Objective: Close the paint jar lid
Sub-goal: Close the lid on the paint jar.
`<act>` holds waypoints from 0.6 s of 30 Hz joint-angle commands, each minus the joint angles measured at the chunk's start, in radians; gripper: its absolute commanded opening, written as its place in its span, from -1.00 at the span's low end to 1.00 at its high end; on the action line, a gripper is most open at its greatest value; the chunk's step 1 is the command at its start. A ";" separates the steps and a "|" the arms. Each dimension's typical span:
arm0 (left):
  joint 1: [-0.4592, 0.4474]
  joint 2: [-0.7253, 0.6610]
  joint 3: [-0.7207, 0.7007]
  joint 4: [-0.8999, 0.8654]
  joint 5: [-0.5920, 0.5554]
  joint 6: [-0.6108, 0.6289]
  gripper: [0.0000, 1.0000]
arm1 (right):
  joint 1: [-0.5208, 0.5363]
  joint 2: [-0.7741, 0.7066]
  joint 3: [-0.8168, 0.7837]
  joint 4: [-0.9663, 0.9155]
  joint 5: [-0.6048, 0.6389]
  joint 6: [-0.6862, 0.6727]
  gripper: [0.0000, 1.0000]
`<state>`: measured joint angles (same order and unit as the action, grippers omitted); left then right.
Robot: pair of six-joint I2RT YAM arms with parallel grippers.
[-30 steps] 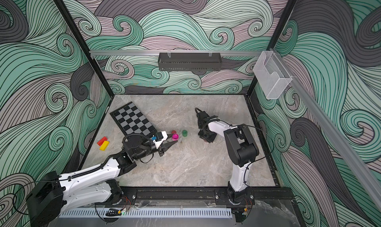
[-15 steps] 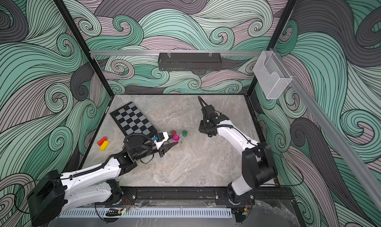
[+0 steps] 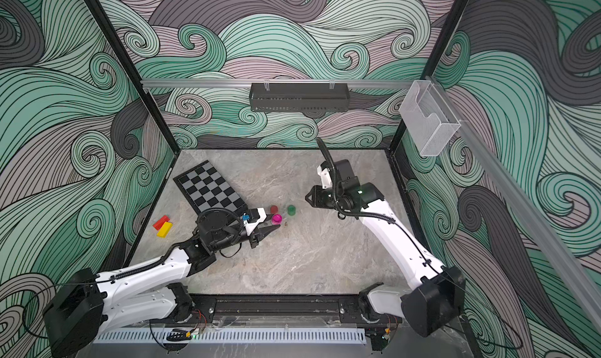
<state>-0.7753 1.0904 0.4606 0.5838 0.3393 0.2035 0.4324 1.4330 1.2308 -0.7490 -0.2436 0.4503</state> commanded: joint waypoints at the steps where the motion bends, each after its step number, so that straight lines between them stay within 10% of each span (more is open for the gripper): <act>1: 0.016 0.005 0.043 0.005 0.031 -0.017 -0.55 | 0.038 -0.015 0.042 -0.001 -0.082 -0.038 -0.35; 18: 0.029 0.018 0.102 -0.127 0.140 0.063 -0.55 | 0.217 0.041 0.185 -0.157 -0.116 -0.193 -0.37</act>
<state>-0.7528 1.1046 0.5179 0.4881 0.4328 0.2321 0.6342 1.4338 1.3842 -0.8654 -0.3618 0.3168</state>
